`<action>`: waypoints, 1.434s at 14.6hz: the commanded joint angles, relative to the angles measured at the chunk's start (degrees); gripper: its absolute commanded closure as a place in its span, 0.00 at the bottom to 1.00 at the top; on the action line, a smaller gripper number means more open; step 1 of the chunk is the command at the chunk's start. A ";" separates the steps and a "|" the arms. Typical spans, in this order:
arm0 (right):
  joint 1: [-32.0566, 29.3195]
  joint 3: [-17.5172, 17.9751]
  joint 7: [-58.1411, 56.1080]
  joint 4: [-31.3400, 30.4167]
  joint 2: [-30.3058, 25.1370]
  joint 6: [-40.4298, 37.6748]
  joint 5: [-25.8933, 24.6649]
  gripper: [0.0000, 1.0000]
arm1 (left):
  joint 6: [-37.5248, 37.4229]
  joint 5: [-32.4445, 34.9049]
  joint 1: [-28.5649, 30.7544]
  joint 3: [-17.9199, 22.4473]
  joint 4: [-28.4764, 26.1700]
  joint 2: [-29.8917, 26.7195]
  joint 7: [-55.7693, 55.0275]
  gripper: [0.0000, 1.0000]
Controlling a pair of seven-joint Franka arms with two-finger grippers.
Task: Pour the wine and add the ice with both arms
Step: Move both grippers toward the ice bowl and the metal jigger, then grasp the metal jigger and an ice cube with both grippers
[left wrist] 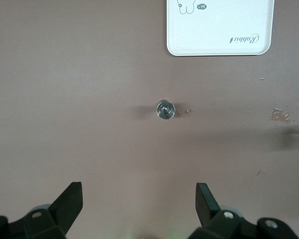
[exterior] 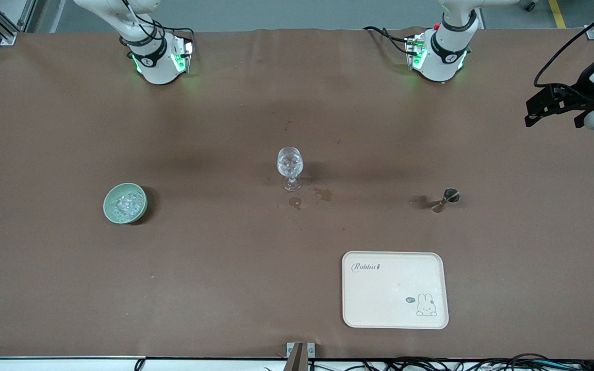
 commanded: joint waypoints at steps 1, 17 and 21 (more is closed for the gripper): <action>0.58 -0.38 -0.47 -0.63 -1.20 0.24 1.31 0.00 | -1.33 -0.04 -0.34 -0.02 1.95 0.93 -0.72 0.00; 1.89 3.23 -1.26 -18.52 -0.76 16.46 0.61 0.00 | -0.36 -16.03 13.37 1.74 4.67 31.50 -29.74 0.00; 2.07 3.32 -5.56 -27.25 3.80 29.49 0.61 0.00 | -0.36 -25.06 14.24 1.74 4.85 39.23 -40.09 0.00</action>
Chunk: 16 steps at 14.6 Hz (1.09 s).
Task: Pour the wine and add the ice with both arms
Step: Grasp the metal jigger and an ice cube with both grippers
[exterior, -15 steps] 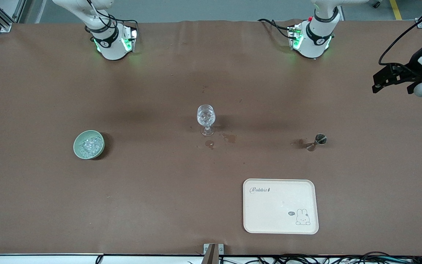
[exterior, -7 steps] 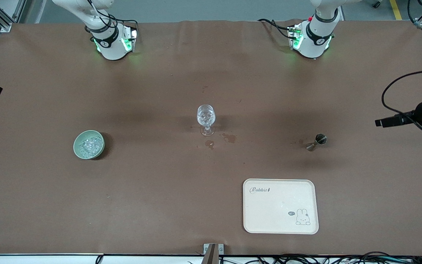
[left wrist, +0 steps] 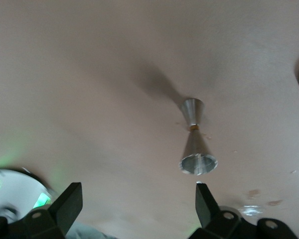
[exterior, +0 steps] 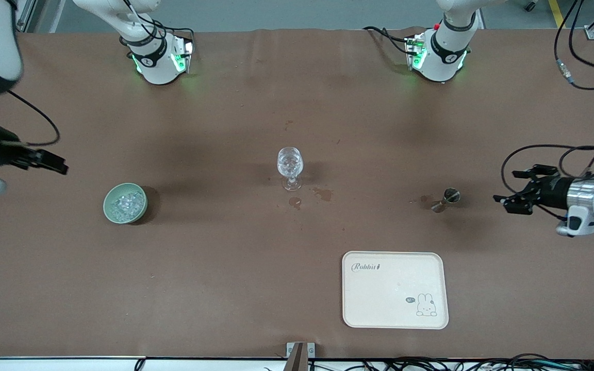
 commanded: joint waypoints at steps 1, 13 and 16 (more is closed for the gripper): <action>-0.07 0.12 -2.85 -4.51 2.36 6.16 0.58 0.00 | -0.85 -7.74 2.16 0.08 2.12 5.80 -3.77 0.00; -0.16 1.61 -7.07 -18.58 15.03 35.89 0.49 0.13 | 4.25 -25.24 2.79 0.00 2.03 17.77 -4.12 0.12; -0.07 1.61 -9.69 -19.19 15.12 35.98 0.49 0.36 | 4.25 -28.24 2.27 -0.09 1.94 18.39 -3.95 0.18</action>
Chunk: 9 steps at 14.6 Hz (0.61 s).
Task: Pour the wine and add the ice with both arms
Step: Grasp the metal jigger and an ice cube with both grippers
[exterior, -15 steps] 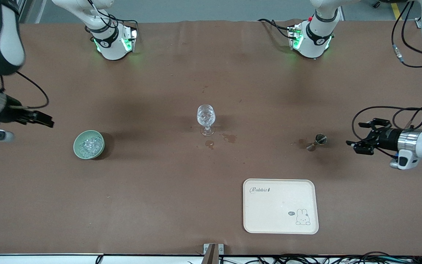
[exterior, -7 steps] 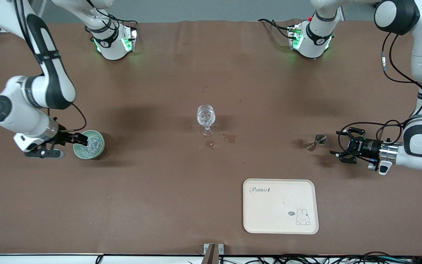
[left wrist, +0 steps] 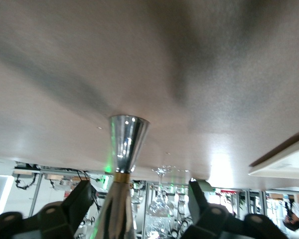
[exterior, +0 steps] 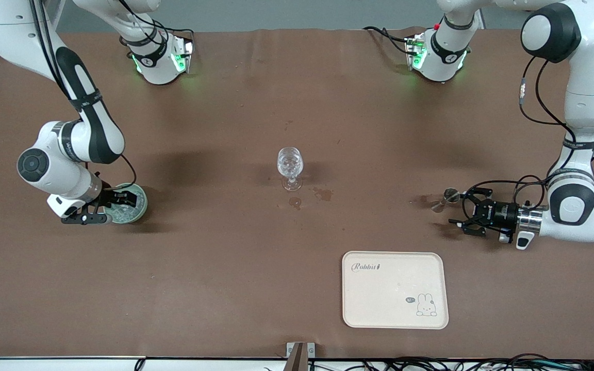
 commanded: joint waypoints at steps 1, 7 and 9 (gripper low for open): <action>-0.37 0.15 -3.98 -1.27 -0.70 0.42 0.50 0.43 | -0.06 -2.26 -0.60 -0.11 0.85 0.68 -0.78 0.21; -0.64 0.14 -4.44 -1.36 -0.34 0.51 0.41 0.44 | -0.50 -2.09 -0.60 -0.29 -0.03 1.47 0.53 0.27; -0.64 0.06 -4.44 -1.54 -0.34 0.51 0.41 0.46 | -0.50 -2.00 -0.60 -0.29 -0.30 1.47 0.98 0.27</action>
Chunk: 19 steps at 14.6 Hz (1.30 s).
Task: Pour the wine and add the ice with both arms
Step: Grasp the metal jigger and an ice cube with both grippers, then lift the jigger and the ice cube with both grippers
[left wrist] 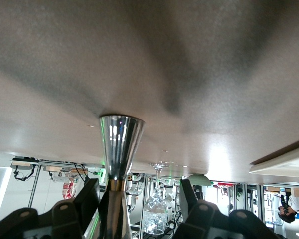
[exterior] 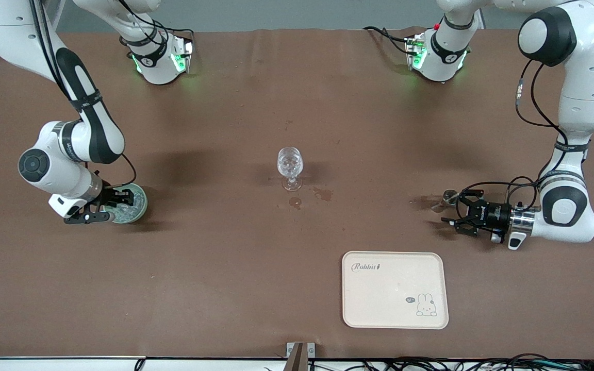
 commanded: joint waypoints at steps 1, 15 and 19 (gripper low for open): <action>-0.48 0.20 -1.04 -1.21 -0.48 0.61 0.41 0.48 | -0.48 -0.55 -0.01 -0.12 -0.19 0.20 0.80 0.27; -0.57 0.20 -0.95 -1.29 0.14 -0.26 0.41 0.56 | -3.38 -0.29 0.43 -0.04 -1.07 0.11 5.19 0.46; -0.57 0.20 -0.95 -1.38 0.23 -0.53 0.42 0.58 | -3.12 0.24 0.52 0.05 -0.89 0.20 6.77 0.48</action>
